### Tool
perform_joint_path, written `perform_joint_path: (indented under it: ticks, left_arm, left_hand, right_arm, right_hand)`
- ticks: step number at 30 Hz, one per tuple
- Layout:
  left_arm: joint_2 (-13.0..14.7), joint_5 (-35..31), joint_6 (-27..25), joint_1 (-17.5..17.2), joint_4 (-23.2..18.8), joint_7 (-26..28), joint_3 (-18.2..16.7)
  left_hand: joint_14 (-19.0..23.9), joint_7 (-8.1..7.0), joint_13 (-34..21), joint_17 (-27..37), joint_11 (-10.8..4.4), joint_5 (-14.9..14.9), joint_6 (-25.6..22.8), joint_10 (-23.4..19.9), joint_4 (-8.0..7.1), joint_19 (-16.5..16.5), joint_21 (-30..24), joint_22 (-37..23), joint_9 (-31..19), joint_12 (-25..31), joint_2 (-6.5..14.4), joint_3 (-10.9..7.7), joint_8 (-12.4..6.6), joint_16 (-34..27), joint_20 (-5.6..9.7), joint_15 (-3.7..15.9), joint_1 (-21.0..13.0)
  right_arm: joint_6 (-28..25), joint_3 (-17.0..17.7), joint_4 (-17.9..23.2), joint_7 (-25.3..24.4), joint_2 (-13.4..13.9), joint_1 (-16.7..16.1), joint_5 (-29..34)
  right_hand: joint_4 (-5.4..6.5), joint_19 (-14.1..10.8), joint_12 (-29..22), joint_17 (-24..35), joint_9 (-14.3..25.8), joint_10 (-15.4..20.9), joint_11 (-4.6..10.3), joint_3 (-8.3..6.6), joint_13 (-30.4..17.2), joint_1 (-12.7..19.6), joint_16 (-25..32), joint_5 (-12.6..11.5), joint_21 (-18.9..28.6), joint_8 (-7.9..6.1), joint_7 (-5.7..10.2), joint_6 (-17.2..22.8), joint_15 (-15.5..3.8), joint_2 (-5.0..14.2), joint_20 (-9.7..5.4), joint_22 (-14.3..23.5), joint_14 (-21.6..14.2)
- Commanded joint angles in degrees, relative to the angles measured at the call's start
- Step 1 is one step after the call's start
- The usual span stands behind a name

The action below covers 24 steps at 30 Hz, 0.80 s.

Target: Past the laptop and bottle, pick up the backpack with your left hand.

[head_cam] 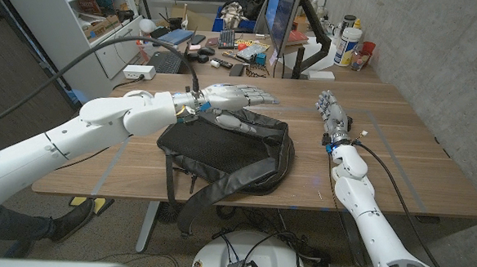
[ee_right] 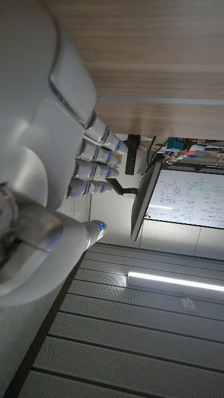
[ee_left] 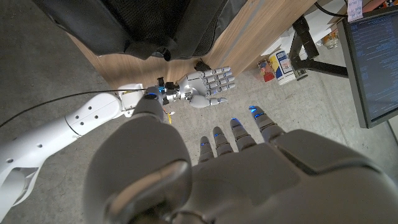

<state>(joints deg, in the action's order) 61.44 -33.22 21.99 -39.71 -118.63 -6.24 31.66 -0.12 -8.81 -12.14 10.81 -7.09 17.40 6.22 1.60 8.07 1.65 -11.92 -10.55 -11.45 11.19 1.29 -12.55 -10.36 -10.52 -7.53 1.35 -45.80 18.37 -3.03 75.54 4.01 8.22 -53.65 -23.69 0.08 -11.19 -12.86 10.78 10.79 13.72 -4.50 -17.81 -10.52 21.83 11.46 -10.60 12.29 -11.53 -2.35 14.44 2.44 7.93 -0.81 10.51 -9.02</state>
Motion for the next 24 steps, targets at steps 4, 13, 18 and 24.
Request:
perform_joint_path:
  ticks: [4, 13, 18, 24]
  left_arm:
    - [2.2, -3.0, -2.7, 7.3, -2.9, -5.4, 6.5]
    - [1.5, -4.7, -2.9, 11.8, -3.3, -10.6, 10.6]
    - [1.2, -5.5, -2.8, 12.9, -2.9, -10.0, 11.9]
    - [0.2, -8.2, -1.7, 15.1, -2.2, -9.9, 14.1]
  left_hand:
    - [-1.0, 0.15, -0.3, 0.4, -0.01, 0.6, 3.5, 1.9, 0.36, 0.2, -0.5, -0.1, -0.3, -0.4, -0.6, -0.06, 0.22, -0.2, -1.61, -0.01, -1.2]
    - [-2.0, 0.1, -0.3, 0.4, 0.12, 0.7, 3.9, 2.8, 0.32, 0.2, -0.4, -0.1, -0.4, -0.4, -0.9, 0.07, -0.16, 0.0, -2.07, -0.28, -1.3]
    - [-2.4, 0.23, -0.4, 0.4, 0.4, 0.8, 4.3, 3.3, 0.28, -0.6, -0.1, -0.1, -0.4, -0.4, -1.1, 0.15, -0.29, 0.0, -2.41, -0.41, -1.4]
    - [-2.7, 0.18, -0.4, 0.5, 0.38, 0.8, 4.4, 3.5, 0.21, -0.6, -0.1, -0.1, -0.4, -0.3, -1.2, 0.23, -0.47, 0.0, -2.6, -0.51, -1.4]
  right_arm:
    - [0.0, 0.2, -0.2, -0.1, -0.2, 0.4, -0.4]
    - [0.7, 0.3, -0.9, 0.2, -1.0, 0.9, -1.1]
    - [1.0, 0.5, -0.7, -0.2, -1.2, 1.0, -1.2]
    - [1.6, 0.7, -0.5, -0.5, -1.6, 1.1, -1.3]
  right_hand:
    - [0.07, -0.5, -0.4, 0.3, 0.2, 0.8, -0.01, -0.45, -0.3, 0.4, -0.1, -0.3, -0.2, -0.08, -0.01, 0.5, 0.04, 0.25, 0.24, 0.2, -0.6]
    - [0.08, -0.5, -0.3, 0.3, 0.2, 0.9, 0.0, -0.52, -0.3, 0.4, -0.1, -0.3, -0.2, -0.07, 0.05, 0.6, 0.0, 0.29, 0.27, 0.3, -0.6]
    - [0.09, -0.5, -0.3, 0.3, 0.2, 0.9, 0.03, -0.55, -0.3, 0.4, -0.1, -0.3, -0.2, -0.06, 0.07, 0.6, 0.01, 0.32, 0.28, 0.3, -0.6]
    - [0.11, -0.5, -0.3, 0.3, 0.2, 0.9, 0.06, -0.57, -0.3, 0.3, -0.2, -0.3, -0.2, -0.05, 0.04, 0.6, 0.01, 0.33, 0.29, 0.3, -0.6]
